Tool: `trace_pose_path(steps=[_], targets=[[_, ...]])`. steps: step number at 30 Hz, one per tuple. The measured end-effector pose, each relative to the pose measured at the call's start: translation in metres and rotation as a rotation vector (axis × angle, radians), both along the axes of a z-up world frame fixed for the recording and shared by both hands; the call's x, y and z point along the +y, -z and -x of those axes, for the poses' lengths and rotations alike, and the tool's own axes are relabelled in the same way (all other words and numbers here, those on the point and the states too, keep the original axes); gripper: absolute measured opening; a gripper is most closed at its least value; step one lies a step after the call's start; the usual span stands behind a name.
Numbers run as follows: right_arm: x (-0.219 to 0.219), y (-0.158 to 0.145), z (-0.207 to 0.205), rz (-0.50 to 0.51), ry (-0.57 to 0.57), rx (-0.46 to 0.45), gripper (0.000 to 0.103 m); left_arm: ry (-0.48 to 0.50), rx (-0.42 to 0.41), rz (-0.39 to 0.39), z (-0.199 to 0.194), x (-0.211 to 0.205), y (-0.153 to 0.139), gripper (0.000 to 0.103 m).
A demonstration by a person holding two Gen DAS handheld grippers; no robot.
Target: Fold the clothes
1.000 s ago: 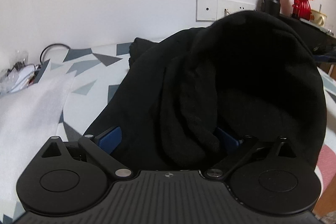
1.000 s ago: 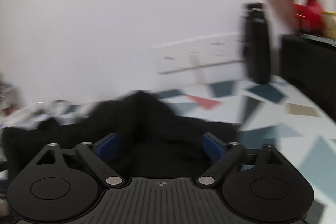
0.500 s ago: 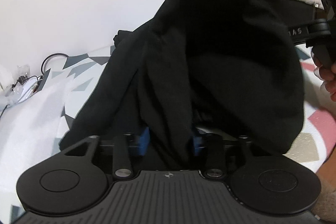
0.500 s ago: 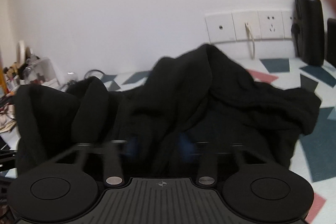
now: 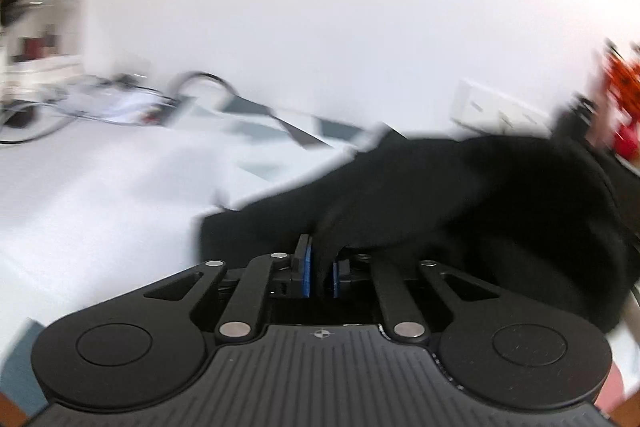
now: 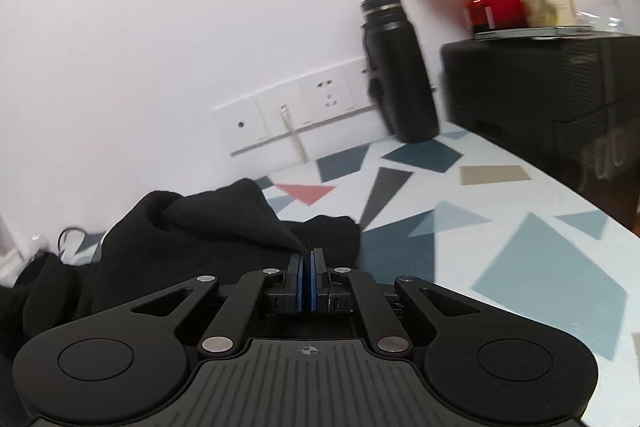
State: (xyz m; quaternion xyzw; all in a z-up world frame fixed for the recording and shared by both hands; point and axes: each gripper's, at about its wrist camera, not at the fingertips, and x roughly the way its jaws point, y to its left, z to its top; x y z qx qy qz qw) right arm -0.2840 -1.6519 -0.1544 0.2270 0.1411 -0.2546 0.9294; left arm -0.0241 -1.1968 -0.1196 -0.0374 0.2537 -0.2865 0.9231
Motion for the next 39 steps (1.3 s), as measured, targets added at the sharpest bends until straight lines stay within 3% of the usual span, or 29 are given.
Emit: trace_pose_path(steps=[1,3,4,6,7,10,12,14,17,22,23,24,25,26,27,28,31,34,39], targets=[[0.003,-0.001,0.003,-0.001,0.003,0.005,0.007,-0.018,0.002,0.011,-0.006,0.006,-0.003,0.010],[0.015,-0.004,0.002,0.010,-0.007,0.008,0.029,-0.020,-0.001,-0.012,-0.012,0.007,-0.007,0.010],[0.023,-0.008,0.002,0.039,-0.016,0.001,0.035,-0.003,-0.001,-0.028,-0.010,0.004,-0.010,0.010],[0.040,-0.016,0.001,0.109,-0.036,-0.016,0.062,0.034,0.000,-0.052,-0.004,-0.003,-0.015,0.015],[0.051,-0.021,0.000,0.151,-0.063,-0.028,0.065,0.068,-0.002,-0.048,0.002,-0.006,-0.019,0.025],[0.065,-0.021,-0.019,0.190,-0.134,-0.004,0.072,0.143,-0.026,0.002,0.022,-0.013,-0.033,0.074],[0.072,-0.018,-0.035,0.204,-0.178,0.029,0.083,0.192,-0.061,0.022,0.039,-0.026,-0.046,0.083],[0.080,-0.014,-0.051,0.219,-0.221,0.061,0.088,0.252,-0.079,0.027,0.053,-0.043,-0.053,0.093],[0.091,-0.009,-0.076,0.240,-0.286,0.110,0.091,0.351,-0.067,0.016,0.070,-0.076,-0.052,0.096],[0.090,0.003,-0.094,0.230,-0.317,0.161,0.094,0.432,-0.052,-0.119,0.086,-0.136,-0.023,0.096],[0.087,0.006,-0.095,0.222,-0.313,0.167,0.087,0.426,-0.068,-0.146,0.087,-0.144,-0.015,0.094],[0.084,0.009,-0.096,0.214,-0.309,0.173,0.073,0.420,-0.085,-0.174,0.089,-0.152,-0.007,0.088],[0.081,0.012,-0.097,0.206,-0.304,0.179,0.065,0.418,-0.108,-0.187,0.090,-0.154,-0.003,0.065],[0.078,0.015,-0.098,0.197,-0.300,0.185,0.045,0.408,-0.134,-0.201,0.089,-0.154,0.000,0.042],[0.075,0.018,-0.098,0.189,-0.296,0.191,0.028,0.398,-0.160,-0.216,0.088,-0.153,0.002,0.032],[0.069,0.019,-0.095,0.185,-0.279,0.194,0.025,0.397,-0.157,-0.209,0.083,-0.148,0.003,0.021],[0.045,0.022,-0.081,0.115,-0.224,0.181,0.021,0.394,-0.126,-0.179,0.066,-0.132,0.006,0.018],[0.033,0.021,-0.067,0.072,-0.170,0.160,0.020,0.341,-0.141,-0.196,0.054,-0.114,0.006,0.018],[0.059,0.017,-0.046,0.121,-0.223,0.186,0.018,0.189,-0.087,-0.195,0.022,-0.074,0.009,0.018]])
